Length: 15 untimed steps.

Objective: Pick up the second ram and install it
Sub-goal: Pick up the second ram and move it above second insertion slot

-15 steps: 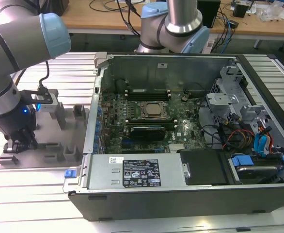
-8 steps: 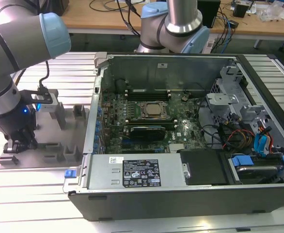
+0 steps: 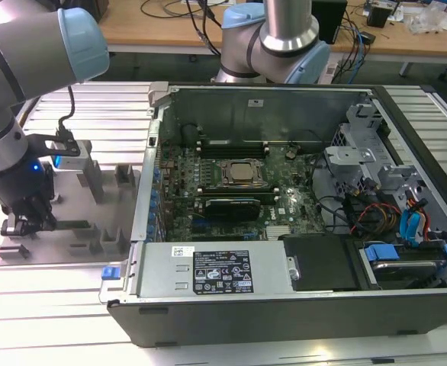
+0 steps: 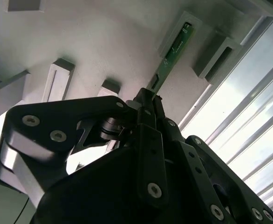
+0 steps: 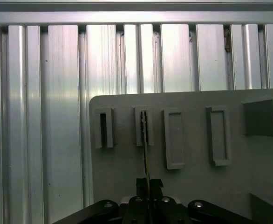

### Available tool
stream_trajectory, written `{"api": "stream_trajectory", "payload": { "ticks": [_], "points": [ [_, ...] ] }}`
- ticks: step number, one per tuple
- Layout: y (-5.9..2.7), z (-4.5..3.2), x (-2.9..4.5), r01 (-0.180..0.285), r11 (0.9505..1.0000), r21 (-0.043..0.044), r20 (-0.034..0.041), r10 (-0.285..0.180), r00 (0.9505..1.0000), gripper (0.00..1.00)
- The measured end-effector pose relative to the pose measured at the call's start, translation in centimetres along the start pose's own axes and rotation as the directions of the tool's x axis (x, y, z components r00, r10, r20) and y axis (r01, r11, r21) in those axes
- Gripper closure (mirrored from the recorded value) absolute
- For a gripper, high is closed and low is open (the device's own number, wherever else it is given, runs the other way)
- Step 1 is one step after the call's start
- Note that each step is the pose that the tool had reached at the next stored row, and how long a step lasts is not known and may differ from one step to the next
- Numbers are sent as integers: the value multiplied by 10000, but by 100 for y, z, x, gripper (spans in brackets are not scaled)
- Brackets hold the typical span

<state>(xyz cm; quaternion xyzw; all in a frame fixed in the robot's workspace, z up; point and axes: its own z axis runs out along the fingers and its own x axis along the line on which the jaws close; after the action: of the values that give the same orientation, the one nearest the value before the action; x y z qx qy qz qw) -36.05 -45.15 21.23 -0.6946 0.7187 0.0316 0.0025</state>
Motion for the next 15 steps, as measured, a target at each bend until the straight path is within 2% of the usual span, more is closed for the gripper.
{"api": "stream_trajectory", "payload": {
  "ticks": [10, 15],
  "points": [
    [1, -10, 1, 0, 10000, -1, 2, 0, 10000, 89],
    [2, -51, -1, 0, 10000, 0, 6, 0, 10000, 89]
  ]
}}
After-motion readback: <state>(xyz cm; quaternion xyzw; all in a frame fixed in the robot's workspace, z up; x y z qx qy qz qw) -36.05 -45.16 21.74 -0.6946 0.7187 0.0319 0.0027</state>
